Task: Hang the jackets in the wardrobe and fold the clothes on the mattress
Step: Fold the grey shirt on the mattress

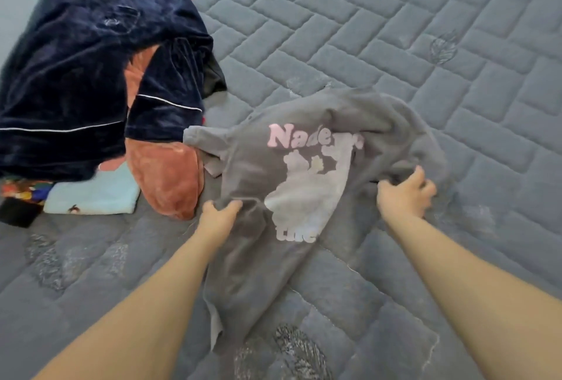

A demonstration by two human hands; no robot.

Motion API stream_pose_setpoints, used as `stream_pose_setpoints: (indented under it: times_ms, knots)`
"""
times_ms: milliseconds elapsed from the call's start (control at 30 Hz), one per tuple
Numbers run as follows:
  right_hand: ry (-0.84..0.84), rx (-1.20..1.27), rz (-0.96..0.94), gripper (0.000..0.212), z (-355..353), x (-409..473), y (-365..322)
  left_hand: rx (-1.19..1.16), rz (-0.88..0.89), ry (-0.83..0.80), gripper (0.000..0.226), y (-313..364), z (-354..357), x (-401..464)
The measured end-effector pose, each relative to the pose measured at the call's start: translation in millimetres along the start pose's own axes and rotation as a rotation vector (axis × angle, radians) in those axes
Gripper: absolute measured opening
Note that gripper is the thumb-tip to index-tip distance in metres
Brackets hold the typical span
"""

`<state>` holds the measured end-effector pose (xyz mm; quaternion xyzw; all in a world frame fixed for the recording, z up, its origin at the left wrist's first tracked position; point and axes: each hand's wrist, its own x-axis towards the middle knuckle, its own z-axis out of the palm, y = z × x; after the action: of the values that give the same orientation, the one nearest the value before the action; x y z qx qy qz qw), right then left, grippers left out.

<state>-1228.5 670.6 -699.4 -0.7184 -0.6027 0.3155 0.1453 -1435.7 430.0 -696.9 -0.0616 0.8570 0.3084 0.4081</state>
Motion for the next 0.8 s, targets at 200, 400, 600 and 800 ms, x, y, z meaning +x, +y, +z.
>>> stream_pose_setpoints:
  times_ms: [200, 400, 600, 800]
  knots:
    - [-0.598, 0.257, 0.276, 0.029, 78, -84, 70, 0.412, 0.12, 0.168, 0.067, -76, 25, -30]
    - [-0.658, 0.301, 0.3, 0.028, 82, -95, 74, 0.607, 0.044, -0.101, 0.027, -104, 24, -53]
    - [-0.609, 0.343, 0.481, 0.022, 52, -94, 77, 0.332, 0.301, -0.232, 0.016, -61, 22, -85]
    - [-0.691, 0.308, 0.438, 0.021, 45, -114, 68, 0.579, -0.162, 0.008, 0.078, -102, 3, -50]
